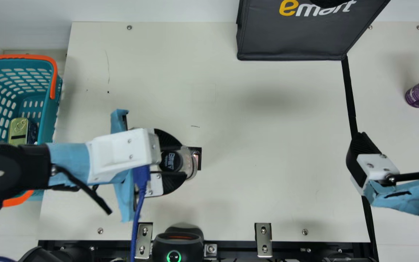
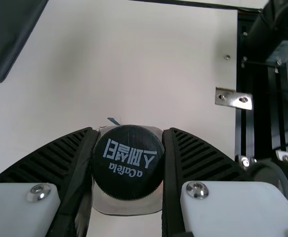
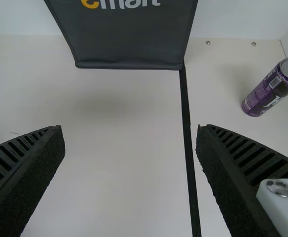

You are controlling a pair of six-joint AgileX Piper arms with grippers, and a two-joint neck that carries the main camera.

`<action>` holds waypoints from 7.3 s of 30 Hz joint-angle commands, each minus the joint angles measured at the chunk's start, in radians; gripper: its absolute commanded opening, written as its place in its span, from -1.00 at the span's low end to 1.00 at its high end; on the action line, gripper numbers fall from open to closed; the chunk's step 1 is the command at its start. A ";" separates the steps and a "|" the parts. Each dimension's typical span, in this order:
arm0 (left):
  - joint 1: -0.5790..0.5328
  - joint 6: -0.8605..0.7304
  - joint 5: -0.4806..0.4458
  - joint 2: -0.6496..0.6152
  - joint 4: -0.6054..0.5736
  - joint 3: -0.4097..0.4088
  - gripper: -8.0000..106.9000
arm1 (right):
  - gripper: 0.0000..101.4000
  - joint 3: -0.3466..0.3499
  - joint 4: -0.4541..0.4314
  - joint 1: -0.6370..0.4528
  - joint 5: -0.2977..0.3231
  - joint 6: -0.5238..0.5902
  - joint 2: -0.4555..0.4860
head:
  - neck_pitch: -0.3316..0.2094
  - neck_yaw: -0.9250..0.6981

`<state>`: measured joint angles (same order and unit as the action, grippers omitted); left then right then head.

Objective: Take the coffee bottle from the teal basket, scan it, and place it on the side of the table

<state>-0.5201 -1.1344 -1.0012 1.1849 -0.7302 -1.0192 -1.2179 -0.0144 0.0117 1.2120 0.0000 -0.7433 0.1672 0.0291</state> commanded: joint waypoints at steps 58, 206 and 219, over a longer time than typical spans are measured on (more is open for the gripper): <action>-0.328 1.248 0.469 0.498 0.517 -0.275 0.40 | 0.87 0.000 0.000 0.000 0.000 0.000 0.000 | -0.029 -0.002; 0.377 1.126 0.079 -0.429 0.824 0.014 0.71 | -1.00 0.069 -0.032 0.581 -0.398 -0.111 -0.612 | -0.029 -0.002; 0.377 1.126 0.079 -0.429 0.824 0.014 0.71 | -1.00 -0.071 -0.066 0.621 -0.263 -0.151 -0.583 | -0.029 -0.002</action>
<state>-0.1428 -0.0087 -0.9221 0.7558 0.0942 -1.0050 -1.2787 -0.0780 0.6297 0.9380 -0.1481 -1.3271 0.1672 0.0291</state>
